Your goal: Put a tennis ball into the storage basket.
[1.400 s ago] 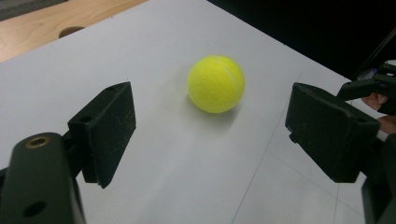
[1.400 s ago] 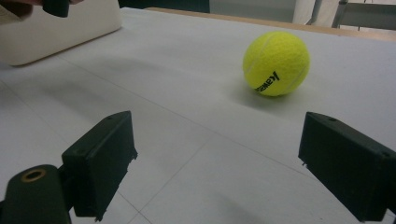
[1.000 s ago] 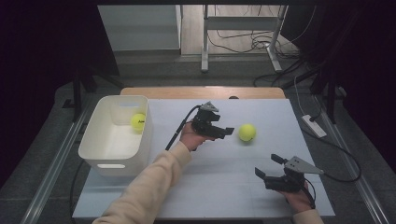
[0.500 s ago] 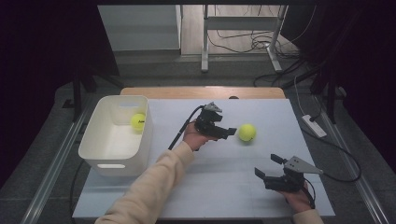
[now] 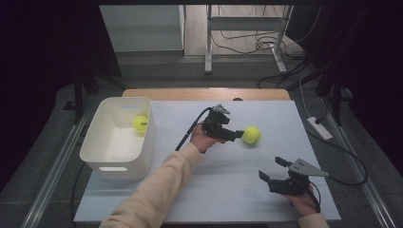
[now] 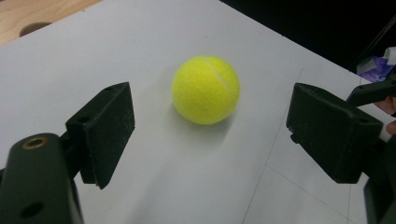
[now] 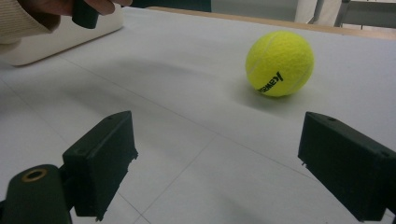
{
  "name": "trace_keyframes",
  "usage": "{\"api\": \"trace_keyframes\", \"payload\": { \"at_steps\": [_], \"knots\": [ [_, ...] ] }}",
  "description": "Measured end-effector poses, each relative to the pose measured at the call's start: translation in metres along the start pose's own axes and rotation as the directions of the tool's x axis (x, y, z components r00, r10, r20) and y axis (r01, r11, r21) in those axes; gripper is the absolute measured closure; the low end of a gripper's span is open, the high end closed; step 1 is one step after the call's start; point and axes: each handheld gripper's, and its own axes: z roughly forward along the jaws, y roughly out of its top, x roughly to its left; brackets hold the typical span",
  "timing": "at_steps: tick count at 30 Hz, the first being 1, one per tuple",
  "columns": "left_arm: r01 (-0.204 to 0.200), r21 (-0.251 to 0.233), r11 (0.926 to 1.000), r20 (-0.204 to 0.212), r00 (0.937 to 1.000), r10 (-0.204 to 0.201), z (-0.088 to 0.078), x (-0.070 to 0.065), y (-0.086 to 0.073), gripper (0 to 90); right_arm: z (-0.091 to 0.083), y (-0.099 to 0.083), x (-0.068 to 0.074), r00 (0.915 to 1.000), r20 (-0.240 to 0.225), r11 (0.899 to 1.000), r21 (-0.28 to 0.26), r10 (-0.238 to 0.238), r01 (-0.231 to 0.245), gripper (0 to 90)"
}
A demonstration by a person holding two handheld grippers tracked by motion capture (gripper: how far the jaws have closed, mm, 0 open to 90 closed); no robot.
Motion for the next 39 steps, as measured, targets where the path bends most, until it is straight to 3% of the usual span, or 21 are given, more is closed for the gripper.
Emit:
{"api": "trace_keyframes", "payload": {
  "at_steps": [18,25,39],
  "knots": [
    [-0.004,0.039,0.9992,0.01,0.9999,0.003,0.024,-0.002,0.001,14.6,0.001,0.0,-0.001,1.0,-0.007,1.0,-0.003,-0.002,0.002,11.3],
    [-0.024,0.059,0.9979,0.002,0.9997,0.024,0.03,-0.004,0.004,13.8,0.003,0.001,-0.001,0.9999,-0.013,1.0,0.003,-0.005,0.005,11.3],
    [-0.016,0.074,0.9971,-0.007,0.9998,0.016,0.043,-0.003,0.007,12.4,0.003,0.0,-0.001,0.9999,-0.011,1.0,0.001,-0.003,0.003,11.4]
  ]
}}
